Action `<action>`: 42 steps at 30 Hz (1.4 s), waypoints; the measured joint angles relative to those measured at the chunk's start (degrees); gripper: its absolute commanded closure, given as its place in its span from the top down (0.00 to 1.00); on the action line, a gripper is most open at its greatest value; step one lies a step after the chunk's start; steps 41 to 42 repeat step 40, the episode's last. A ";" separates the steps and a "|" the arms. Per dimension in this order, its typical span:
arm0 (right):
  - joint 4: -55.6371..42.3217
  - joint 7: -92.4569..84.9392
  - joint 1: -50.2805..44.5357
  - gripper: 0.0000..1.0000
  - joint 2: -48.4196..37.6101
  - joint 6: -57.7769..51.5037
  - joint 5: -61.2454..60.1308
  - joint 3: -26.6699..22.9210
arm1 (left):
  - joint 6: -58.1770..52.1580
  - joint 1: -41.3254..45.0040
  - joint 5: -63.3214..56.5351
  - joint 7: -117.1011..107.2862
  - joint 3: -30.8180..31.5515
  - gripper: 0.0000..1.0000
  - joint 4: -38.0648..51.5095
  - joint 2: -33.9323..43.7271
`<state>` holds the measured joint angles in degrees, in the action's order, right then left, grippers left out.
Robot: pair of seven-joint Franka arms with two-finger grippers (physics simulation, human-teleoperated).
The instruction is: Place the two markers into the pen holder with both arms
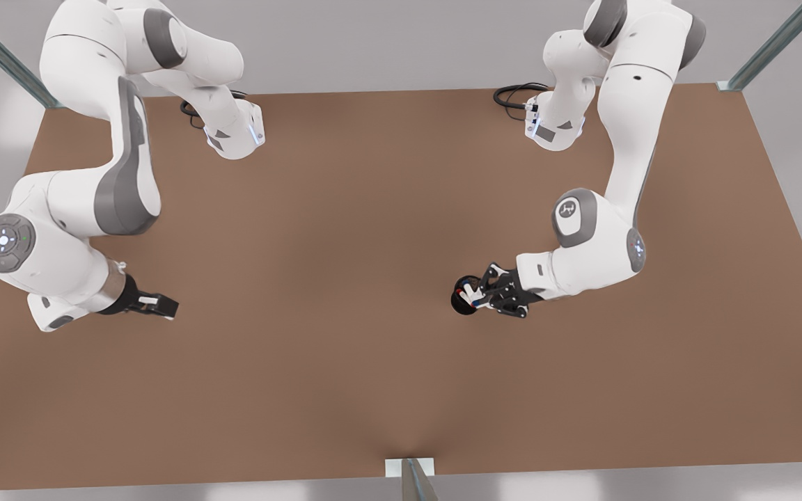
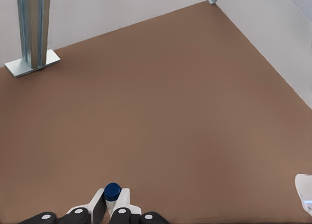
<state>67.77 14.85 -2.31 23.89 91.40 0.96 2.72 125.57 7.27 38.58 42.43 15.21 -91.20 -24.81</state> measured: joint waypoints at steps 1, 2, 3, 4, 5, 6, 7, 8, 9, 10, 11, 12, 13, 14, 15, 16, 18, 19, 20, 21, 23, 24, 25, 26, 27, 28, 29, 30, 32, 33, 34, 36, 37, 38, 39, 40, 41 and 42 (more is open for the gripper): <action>0.01 -0.42 0.04 1.00 0.00 -0.27 -0.18 0.00 | 0.29 -0.16 0.18 1.92 -0.01 0.22 -0.20 0.10; -0.01 -0.83 0.08 1.00 -0.03 -0.52 -0.32 0.00 | 0.54 -0.30 0.32 3.78 -0.02 0.22 -0.53 0.18; -0.07 -1.27 0.12 1.00 -0.12 -0.75 -0.43 -0.01 | 0.75 -0.34 0.43 5.56 -0.02 0.22 -0.99 0.24; -0.07 -1.84 0.19 1.00 -0.38 -0.97 -0.50 -0.08 | 0.93 -0.30 0.53 7.28 -0.02 0.23 -1.57 0.29; -0.07 -2.39 0.57 1.00 -0.58 -1.15 -0.57 -0.04 | 1.06 -0.27 0.62 8.98 -0.02 0.25 -2.52 0.52; -0.04 -2.92 0.89 1.00 -0.68 -1.31 -0.61 -0.02 | 1.17 -0.26 0.70 10.61 -0.03 0.27 -3.69 0.92; -0.02 -3.42 1.10 1.00 -0.73 -1.44 -0.65 -0.01 | 1.24 -0.22 0.80 12.17 -0.03 0.28 -4.95 1.50; 0.00 -3.89 1.20 1.00 -0.76 -1.55 -0.67 -0.01 | 1.28 -0.19 0.88 13.66 -0.02 0.32 -5.89 1.87; 0.01 -4.33 1.26 1.00 -0.77 -1.65 -0.71 0.00 | 1.24 -0.16 1.03 15.17 -0.03 0.72 -6.52 2.05; 0.02 -4.75 1.31 1.00 -0.81 -1.74 -0.74 0.00 | 1.13 -0.08 1.24 16.71 -0.03 0.80 -6.83 2.12; 0.02 -5.15 1.33 1.00 -0.81 -1.81 -0.77 0.00 | 0.97 0.02 1.49 18.23 -0.03 0.81 -7.00 2.15; 0.03 -5.53 1.34 1.00 -0.80 -1.86 -0.79 0.00 | 0.78 0.08 1.74 19.72 -0.04 0.84 -7.05 2.20; 0.03 -5.88 1.34 1.00 -0.79 -1.91 -0.80 0.00 | 0.62 0.10 1.86 21.09 -0.04 0.85 -7.06 2.22; 0.04 -6.22 1.34 1.00 -0.74 -1.95 -0.81 0.00 | 0.53 0.11 1.87 22.34 -0.04 0.86 -7.05 2.23; 0.07 -6.54 1.34 1.00 -0.72 -1.99 -0.82 0.00 | 0.46 0.04 1.84 23.45 0.00 0.89 -6.87 2.26; 0.09 -6.84 1.34 1.00 -0.71 -2.02 -0.82 0.00 | 0.23 -0.03 1.70 24.17 -0.04 1.00 -5.92 2.25; 0.11 -7.41 1.39 1.00 -0.69 -2.06 -0.83 0.00 | -1.46 -0.21 -0.87 23.33 -0.31 1.00 -1.25 2.00; 0.11 -7.67 1.42 1.00 -0.70 -2.08 -0.83 0.00 | -3.19 -0.30 -4.33 21.38 -1.25 1.00 2.42 1.94; 0.11 -7.92 1.43 1.00 -0.69 -2.09 -0.84 0.00 | -5.53 -0.49 -8.85 18.72 -2.31 1.00 5.96 2.02; 0.11 -8.16 1.43 1.00 -0.65 -2.10 -0.84 0.00 | -8.32 -0.49 -14.47 15.73 -3.44 1.00 8.55 2.54; 0.11 -8.59 1.43 1.00 -0.62 -2.12 -0.84 0.00 | -14.99 -0.35 -24.51 10.06 -8.40 1.00 11.93 4.99; 0.11 -8.79 1.42 1.00 -0.61 -2.13 -0.84 0.00 | -18.40 -0.52 -27.85 7.38 -10.97 1.00 13.31 5.98; 0.11 -8.98 1.40 1.00 -0.61 -2.14 -0.84 0.00 | -21.35 -0.81 -30.43 4.73 -12.57 1.00 14.07 7.02; 0.12 -9.16 1.42 1.00 -0.62 -2.14 -0.84 0.00 | -24.16 -0.78 -32.38 2.18 -13.93 1.00 14.62 8.33; 0.12 -9.33 1.43 1.00 -0.66 -2.15 -0.84 0.00 | -26.66 -1.89 -33.84 -0.22 -14.03 1.00 15.26 10.09; 0.11 -9.49 1.43 1.00 -0.68 -2.15 -0.84 0.00 | -28.74 -4.39 -34.96 -2.48 -12.44 1.00 15.53 11.78; 0.11 -9.64 1.41 1.00 -0.66 -2.15 -0.84 0.00 | -30.49 -5.65 -35.88 -4.64 -11.63 1.00 15.58 12.85; 0.11 -9.78 1.41 1.00 -0.64 -2.16 -0.84 0.00 | -31.95 -5.94 -36.59 -6.67 -11.39 1.00 15.48 13.31; 0.18 -10.03 1.36 1.00 -0.58 -2.16 -0.84 0.00 | -34.24 -5.00 -37.54 -10.44 -11.73 1.00 15.30 13.16; 0.19 -10.15 1.35 1.00 -0.55 -2.16 -0.84 0.00 | -35.14 -4.53 -37.85 -12.19 -11.88 1.00 15.27 12.94; 0.20 -10.25 1.35 1.00 -0.54 -2.16 -0.84 0.00 | -35.88 -4.30 -38.10 -13.95 -11.96 1.00 15.26 12.66; 0.20 -10.45 1.34 1.00 -0.52 -2.17 -0.84 0.00 | -37.03 -4.33 -38.42 -17.31 -11.99 1.00 15.38 12.32; 0.20 -10.54 1.34 1.00 -0.52 -2.17 -0.84 0.00 | -37.42 -4.38 -38.54 -18.88 -11.98 1.00 15.52 12.05; 0.20 -10.61 1.30 1.00 -0.52 -2.17 -0.84 0.00 | -37.64 -4.43 -38.63 -20.35 -12.00 1.00 15.60 11.82; 0.20 -10.69 1.32 1.00 -0.52 -2.17 -0.84 0.00 | -37.62 -4.54 -38.71 -21.74 -12.02 1.00 15.61 11.57; 0.20 -10.76 1.33 1.00 -0.52 -2.17 -0.84 0.00 | -37.54 -4.76 -38.73 -23.06 -12.04 1.00 15.60 11.21; 0.20 -10.76 1.33 1.00 -0.52 -2.17 -0.84 0.00 | -37.54 -4.76 -38.73 -23.06 -12.04 1.00 15.60 11.21; 0.20 -10.76 1.33 1.00 -0.52 -2.17 -0.84 0.00 | -37.54 -4.76 -38.73 -23.06 -12.04 1.00 15.60 11.21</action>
